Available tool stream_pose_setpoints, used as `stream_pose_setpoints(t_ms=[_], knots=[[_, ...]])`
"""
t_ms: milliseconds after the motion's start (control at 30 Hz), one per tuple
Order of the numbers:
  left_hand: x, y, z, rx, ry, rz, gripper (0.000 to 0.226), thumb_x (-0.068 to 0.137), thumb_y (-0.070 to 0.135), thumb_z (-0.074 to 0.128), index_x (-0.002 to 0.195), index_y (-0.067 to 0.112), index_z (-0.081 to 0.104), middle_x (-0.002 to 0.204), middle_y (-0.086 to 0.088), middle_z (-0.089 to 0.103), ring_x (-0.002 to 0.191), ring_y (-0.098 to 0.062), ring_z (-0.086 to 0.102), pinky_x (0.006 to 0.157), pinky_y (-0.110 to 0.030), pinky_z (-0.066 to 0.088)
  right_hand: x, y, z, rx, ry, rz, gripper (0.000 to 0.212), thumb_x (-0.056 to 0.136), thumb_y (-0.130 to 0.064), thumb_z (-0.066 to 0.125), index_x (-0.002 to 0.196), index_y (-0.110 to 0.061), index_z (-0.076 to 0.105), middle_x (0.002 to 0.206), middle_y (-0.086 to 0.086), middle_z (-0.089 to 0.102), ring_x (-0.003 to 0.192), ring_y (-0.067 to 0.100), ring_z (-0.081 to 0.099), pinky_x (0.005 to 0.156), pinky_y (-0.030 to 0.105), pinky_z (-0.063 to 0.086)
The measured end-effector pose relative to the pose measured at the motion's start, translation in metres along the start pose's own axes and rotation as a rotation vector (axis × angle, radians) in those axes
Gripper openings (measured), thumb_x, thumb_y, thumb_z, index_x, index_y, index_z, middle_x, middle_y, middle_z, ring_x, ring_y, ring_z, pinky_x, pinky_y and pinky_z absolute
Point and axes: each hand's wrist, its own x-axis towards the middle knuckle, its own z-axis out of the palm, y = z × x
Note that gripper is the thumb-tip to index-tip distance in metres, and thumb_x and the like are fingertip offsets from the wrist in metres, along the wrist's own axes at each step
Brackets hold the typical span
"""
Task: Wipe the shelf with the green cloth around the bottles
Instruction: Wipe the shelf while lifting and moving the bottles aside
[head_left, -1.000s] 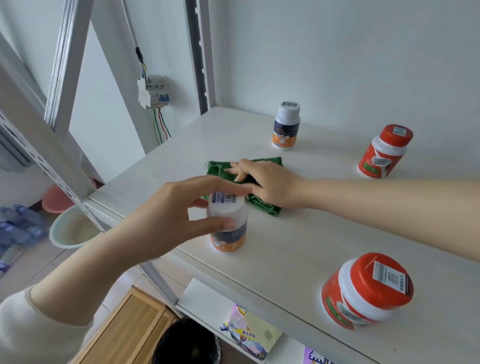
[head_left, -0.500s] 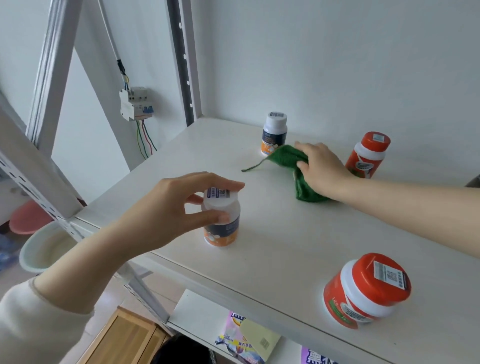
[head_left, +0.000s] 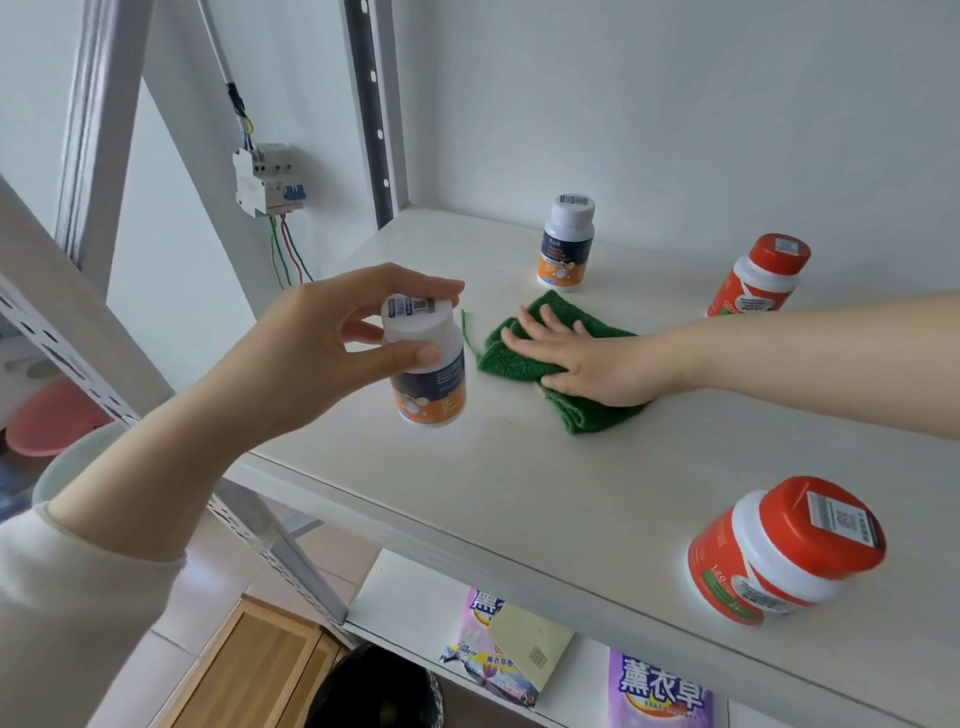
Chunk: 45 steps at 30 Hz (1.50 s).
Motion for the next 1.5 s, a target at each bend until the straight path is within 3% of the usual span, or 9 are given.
stream_pose_setpoints(t_ms=[367,667,767,833,900,1033,1167,1333,1500], knots=[[0.005,-0.009,-0.023,0.005,-0.155,0.113,0.036,0.08,0.021,0.067,0.102,0.048,0.058,0.113,0.022,0.064,0.106,0.005,0.059,0.092,-0.021,0.05,0.006,-0.067,-0.008,-0.107,-0.065,0.448,0.057,0.102,-0.013,0.018,0.146,-0.017,-0.017,0.155,0.01,-0.023,0.144,0.03,-0.014,0.118,0.046,0.001],[0.01,-0.015,-0.024,-0.058,-0.189,0.169,0.033,0.081,0.021,0.066,0.101,0.047,0.059,0.113,0.015,0.066,0.107,-0.003,0.06,0.094,-0.031,0.051,-0.02,-0.12,0.055,0.283,0.473,0.441,0.052,0.098,-0.01,0.03,0.147,-0.023,0.019,0.159,-0.001,0.004,0.146,0.015,0.007,0.119,0.033,0.012],[0.01,-0.013,-0.023,-0.074,-0.184,0.183,0.033,0.082,0.021,0.065,0.101,0.047,0.058,0.112,0.014,0.066,0.106,-0.003,0.06,0.093,-0.029,0.051,-0.055,-0.152,0.081,0.454,0.688,0.369,0.042,0.096,-0.009,0.042,0.134,-0.025,0.047,0.145,-0.008,0.04,0.084,-0.03,0.049,0.095,0.003,0.025],[0.011,-0.013,-0.023,-0.075,-0.191,0.188,0.033,0.082,0.021,0.065,0.1,0.047,0.057,0.113,0.013,0.065,0.107,-0.005,0.06,0.093,-0.029,0.051,-0.074,-0.162,0.095,0.544,0.758,0.353,0.036,0.093,-0.01,0.048,0.125,-0.025,0.057,0.105,-0.009,0.069,0.051,-0.018,0.049,0.065,0.001,0.034],[0.012,-0.013,-0.023,-0.08,-0.197,0.193,0.033,0.083,0.02,0.065,0.1,0.047,0.057,0.114,0.013,0.065,0.108,-0.008,0.06,0.093,-0.029,0.051,-0.089,-0.164,0.1,0.634,0.74,0.356,0.032,0.094,-0.014,0.048,0.12,-0.028,0.059,0.067,-0.006,0.064,0.045,0.003,0.049,0.05,0.01,0.035],[0.013,-0.012,-0.026,-0.078,-0.176,0.199,0.033,0.083,0.02,0.064,0.098,0.048,0.057,0.11,0.02,0.064,0.104,-0.007,0.061,0.086,-0.016,0.051,-0.1,-0.147,0.082,0.884,0.923,0.318,0.033,0.094,-0.008,0.046,0.105,-0.038,0.055,0.103,-0.008,0.066,0.085,-0.001,0.061,0.083,0.013,0.044],[0.012,-0.013,-0.032,-0.062,-0.157,0.187,0.032,0.083,0.021,0.064,0.1,0.047,0.057,0.109,0.026,0.062,0.104,-0.005,0.06,0.086,-0.012,0.049,-0.081,-0.117,0.05,0.793,1.204,0.576,0.037,0.096,-0.01,0.042,0.128,-0.024,0.052,0.12,-0.002,0.061,0.112,0.016,0.056,0.083,0.011,0.038],[0.013,-0.015,-0.033,-0.039,-0.135,0.163,0.031,0.083,0.02,0.064,0.107,0.04,0.058,0.107,0.027,0.061,0.105,-0.008,0.06,0.086,-0.014,0.05,-0.03,-0.08,0.051,0.452,0.826,0.743,0.047,0.099,-0.012,0.033,0.145,-0.022,0.03,0.154,0.001,0.028,0.142,0.019,0.025,0.111,0.028,0.025],[0.013,-0.019,-0.039,-0.065,-0.1,0.17,0.034,0.082,0.02,0.065,0.099,0.049,0.057,0.11,0.018,0.065,0.107,-0.009,0.061,0.091,-0.029,0.052,-0.009,-0.118,0.058,0.332,0.654,0.465,0.049,0.099,-0.019,0.032,0.147,-0.024,0.02,0.158,-0.007,0.012,0.146,0.011,0.01,0.115,0.029,0.015]])
